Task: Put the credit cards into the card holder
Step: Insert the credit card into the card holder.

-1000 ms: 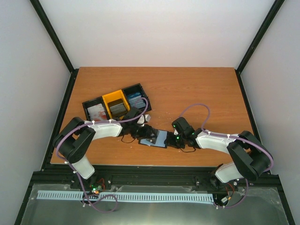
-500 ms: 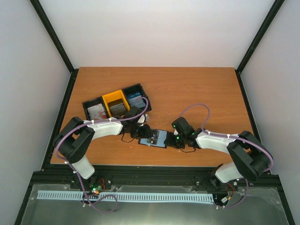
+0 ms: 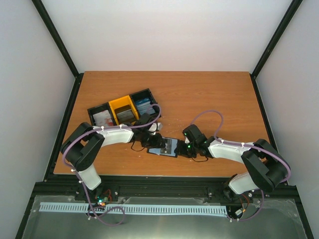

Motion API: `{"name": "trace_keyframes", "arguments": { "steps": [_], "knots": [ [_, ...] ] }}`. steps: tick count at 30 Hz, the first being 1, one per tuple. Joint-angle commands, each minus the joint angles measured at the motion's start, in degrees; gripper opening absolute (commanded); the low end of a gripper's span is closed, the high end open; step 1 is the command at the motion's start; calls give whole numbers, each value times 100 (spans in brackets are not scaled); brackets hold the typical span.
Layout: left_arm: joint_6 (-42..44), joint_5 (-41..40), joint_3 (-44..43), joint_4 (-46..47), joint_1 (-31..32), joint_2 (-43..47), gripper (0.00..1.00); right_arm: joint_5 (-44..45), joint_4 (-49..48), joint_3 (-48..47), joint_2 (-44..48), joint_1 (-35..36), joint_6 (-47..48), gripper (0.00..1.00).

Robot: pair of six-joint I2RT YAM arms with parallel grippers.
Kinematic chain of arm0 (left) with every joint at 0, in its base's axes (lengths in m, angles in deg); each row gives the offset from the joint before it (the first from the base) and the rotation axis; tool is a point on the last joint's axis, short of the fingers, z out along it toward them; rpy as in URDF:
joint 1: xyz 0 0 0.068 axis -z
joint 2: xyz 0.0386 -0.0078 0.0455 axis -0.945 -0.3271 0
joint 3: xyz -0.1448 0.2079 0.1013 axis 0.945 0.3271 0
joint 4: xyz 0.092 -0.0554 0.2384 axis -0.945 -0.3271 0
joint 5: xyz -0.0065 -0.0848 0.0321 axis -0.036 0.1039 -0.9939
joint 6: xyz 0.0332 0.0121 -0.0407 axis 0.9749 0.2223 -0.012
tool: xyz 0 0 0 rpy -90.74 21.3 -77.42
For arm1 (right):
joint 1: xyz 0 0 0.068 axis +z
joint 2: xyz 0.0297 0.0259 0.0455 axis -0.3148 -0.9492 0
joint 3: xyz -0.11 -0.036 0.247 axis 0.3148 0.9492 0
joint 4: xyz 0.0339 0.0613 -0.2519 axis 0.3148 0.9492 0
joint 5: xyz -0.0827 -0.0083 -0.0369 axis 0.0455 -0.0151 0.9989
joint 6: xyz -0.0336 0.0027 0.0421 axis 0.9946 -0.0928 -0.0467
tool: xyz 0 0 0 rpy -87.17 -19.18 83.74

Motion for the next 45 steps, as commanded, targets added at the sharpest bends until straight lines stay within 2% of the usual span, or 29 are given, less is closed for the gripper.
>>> {"name": "trace_keyframes", "arguments": {
  "steps": [1,10,21,28,32,37,45],
  "knots": [
    [150,-56,-379,-12,112,-191,30,64,341,194,-142,53,5,22],
    [96,195,-493,224,130,-481,31,83,350,175,-140,54,-4,22],
    [74,800,-452,798,234,-637,28,71,336,187,-142,53,-2,22],
    [6,446,-408,703,234,-629,29,120,383,217,-64,51,-12,22],
    [1,134,-405,564,233,-373,35,292,590,177,115,53,-11,22],
    [201,-372,-411,55,184,340,48,794,1424,-200,708,53,69,22],
    [132,-873,280,-97,-519,1775,68,2102,2916,-1347,1032,240,14,32]
  ]
}}
